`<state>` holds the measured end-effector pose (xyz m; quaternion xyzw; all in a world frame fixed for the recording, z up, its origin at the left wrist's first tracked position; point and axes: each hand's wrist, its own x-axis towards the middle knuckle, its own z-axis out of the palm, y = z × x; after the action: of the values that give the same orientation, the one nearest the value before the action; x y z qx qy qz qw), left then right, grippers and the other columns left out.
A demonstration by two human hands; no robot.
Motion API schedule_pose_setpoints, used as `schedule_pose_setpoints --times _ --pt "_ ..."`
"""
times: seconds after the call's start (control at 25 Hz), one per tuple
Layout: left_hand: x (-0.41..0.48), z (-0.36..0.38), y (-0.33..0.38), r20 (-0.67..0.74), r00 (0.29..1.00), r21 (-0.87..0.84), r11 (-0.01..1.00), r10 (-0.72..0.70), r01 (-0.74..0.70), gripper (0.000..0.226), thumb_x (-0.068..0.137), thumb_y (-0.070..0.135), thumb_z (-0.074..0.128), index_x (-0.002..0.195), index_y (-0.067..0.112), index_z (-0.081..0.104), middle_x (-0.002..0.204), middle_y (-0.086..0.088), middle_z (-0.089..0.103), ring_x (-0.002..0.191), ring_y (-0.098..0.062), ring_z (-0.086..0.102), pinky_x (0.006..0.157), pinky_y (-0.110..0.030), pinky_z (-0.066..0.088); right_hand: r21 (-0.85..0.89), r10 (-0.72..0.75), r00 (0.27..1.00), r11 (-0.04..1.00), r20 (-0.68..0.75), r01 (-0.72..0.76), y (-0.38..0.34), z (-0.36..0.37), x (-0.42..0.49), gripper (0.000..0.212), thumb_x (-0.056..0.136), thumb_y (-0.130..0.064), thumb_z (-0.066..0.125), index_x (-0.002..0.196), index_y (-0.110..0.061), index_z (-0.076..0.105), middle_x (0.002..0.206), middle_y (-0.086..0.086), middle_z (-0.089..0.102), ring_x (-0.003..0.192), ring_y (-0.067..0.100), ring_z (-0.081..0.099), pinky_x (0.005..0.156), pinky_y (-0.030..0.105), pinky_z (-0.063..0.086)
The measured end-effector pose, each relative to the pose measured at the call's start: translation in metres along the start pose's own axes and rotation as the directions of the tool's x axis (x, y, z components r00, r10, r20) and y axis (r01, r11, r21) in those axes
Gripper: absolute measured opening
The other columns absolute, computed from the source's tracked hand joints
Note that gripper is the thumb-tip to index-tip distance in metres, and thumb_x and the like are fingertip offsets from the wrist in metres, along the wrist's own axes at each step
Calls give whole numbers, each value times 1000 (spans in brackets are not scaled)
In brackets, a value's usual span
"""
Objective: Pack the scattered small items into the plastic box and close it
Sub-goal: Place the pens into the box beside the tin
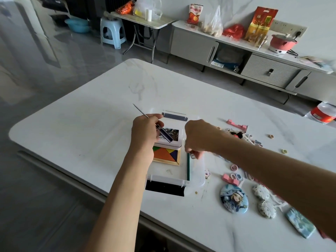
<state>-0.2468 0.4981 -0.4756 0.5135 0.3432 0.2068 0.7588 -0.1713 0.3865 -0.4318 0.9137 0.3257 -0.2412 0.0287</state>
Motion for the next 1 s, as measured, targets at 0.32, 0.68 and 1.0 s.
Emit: schedule_pose_setpoints --times 0.32,0.68,1.0 --pt "-1 -5 -1 10 1000 -95 995 -24 24 26 95 0 41 84 8 64 64 -4 53 42 -10 28 38 -16 20 -173 4 987 984 -163 -32 -19 50 14 14 86 2 52 94 -5 61 75 5 50 73 23 56 58 29 46" --pt "1 -4 -3 15 999 -100 994 -47 48 24 96 1 43 83 6 63 63 -5 53 42 -10 27 38 -18 18 -173 65 980 980 -190 -99 -20 81 23 25 84 0 59 108 -6 65 82 6 52 76 18 51 63 27 46" --pt "-1 -2 -2 15 999 -84 996 -38 39 20 96 0 43 92 2 62 66 -6 54 39 -8 31 38 -17 21 -243 25 983 968 -183 -70 -22 63 10 23 84 2 58 105 -5 65 92 8 62 87 23 64 67 31 53"
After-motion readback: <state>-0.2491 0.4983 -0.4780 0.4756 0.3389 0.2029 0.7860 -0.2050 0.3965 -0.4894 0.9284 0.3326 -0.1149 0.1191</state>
